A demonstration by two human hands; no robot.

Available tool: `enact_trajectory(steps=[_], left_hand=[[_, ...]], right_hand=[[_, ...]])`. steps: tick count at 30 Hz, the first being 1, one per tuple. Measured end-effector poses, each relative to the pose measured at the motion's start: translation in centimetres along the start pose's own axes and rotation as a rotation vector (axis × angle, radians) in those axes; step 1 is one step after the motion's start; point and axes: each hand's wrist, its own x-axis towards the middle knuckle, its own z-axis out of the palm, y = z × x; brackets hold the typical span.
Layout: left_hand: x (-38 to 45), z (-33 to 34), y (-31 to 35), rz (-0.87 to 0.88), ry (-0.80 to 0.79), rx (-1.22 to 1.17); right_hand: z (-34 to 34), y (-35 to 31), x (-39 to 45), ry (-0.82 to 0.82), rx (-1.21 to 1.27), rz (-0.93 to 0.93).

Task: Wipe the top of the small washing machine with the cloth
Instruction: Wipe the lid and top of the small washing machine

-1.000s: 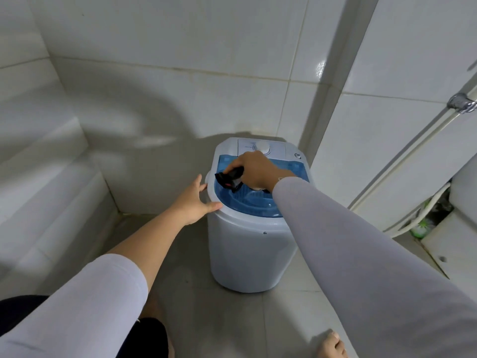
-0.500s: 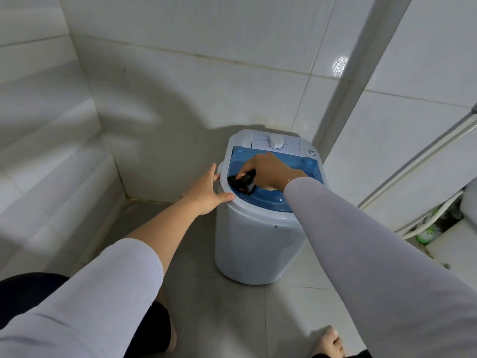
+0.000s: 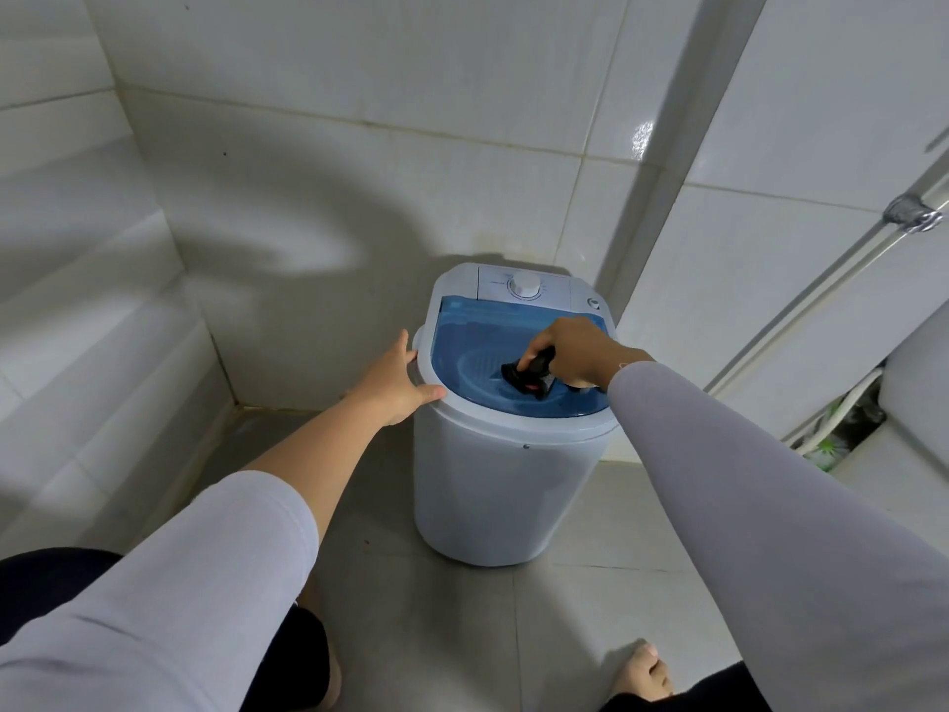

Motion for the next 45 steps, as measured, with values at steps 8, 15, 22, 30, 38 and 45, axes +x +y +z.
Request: enact_trajectory(steps=[8,15,22,30,38,45], left_hand=[[-0.2,0.1,0.3,-0.031,0.018,0.035],[-0.4,0.2,0.7,-0.03,0.012,0.031],[-0.6,0.1,1.4,-0.04,-0.006,-0.018],[-0.6,0.4,1.1,-0.051,0.055,-0.126],[-0.4,0.5,0.6,-0.044,0.089,-0.126],[-0.1,0.7,0.4,-0.056,0.118,-0.089]], right_hand=[[-0.6,3.8,-2.8,0.051,0.065,0.105],[-0.5,5.6,-4.9,0.07,0.136,0.185],[-2.3,3.0,-4.4,0.104,0.054,0.069],[-1.1,-3.5,-1.8,0.008,0.028,-0.175],[2.1,-4.2,-0.4,-0.052,-0.02,-0.236],[1.6,-2.6,-1.1,-0.078,0.027,-0.189]])
